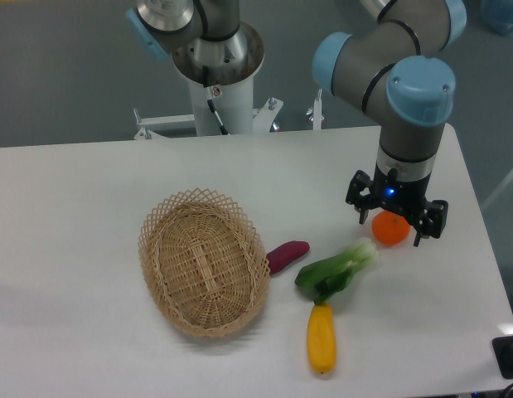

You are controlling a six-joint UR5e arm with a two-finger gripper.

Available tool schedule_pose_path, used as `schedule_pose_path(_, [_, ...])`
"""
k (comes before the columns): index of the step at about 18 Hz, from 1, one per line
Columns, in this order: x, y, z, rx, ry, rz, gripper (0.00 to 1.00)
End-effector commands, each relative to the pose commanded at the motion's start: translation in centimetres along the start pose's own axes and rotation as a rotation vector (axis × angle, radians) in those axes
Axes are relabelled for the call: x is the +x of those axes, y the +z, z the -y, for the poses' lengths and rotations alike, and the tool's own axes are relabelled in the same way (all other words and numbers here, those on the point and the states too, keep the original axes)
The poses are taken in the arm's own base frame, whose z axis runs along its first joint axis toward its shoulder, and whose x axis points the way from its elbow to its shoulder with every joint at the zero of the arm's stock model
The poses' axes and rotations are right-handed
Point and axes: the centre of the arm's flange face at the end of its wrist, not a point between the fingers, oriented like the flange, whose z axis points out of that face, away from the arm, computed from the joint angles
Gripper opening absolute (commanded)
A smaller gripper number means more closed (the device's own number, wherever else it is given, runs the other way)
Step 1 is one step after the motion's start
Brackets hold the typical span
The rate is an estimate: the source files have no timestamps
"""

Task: Pick up the green vegetable from the table
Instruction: 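Move the open gripper away from the orange toward the bok choy, then lower the gripper over the green bok choy leaves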

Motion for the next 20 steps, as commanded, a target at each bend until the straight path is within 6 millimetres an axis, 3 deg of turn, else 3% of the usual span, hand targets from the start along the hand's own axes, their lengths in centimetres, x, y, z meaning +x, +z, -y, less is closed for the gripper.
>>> schedule_pose_path(5, [0.2,0.2,0.2,0.003,0.000,-0.006,1.00])
schedule_pose_path(10, [-0.1,2.2,0.3,0.002,0.006,-0.006,1.00])
schedule_pose_path(14, [-0.3,5.1,0.4,-0.012,0.116,-0.035,1.00])
schedule_pose_path(16, [-0.3,5.6,0.4,-0.008,0.191,-0.044,1.00])
schedule_pose_path(20, [-0.3,9.4,1.2,-0.014,0.243,-0.078,1.00])
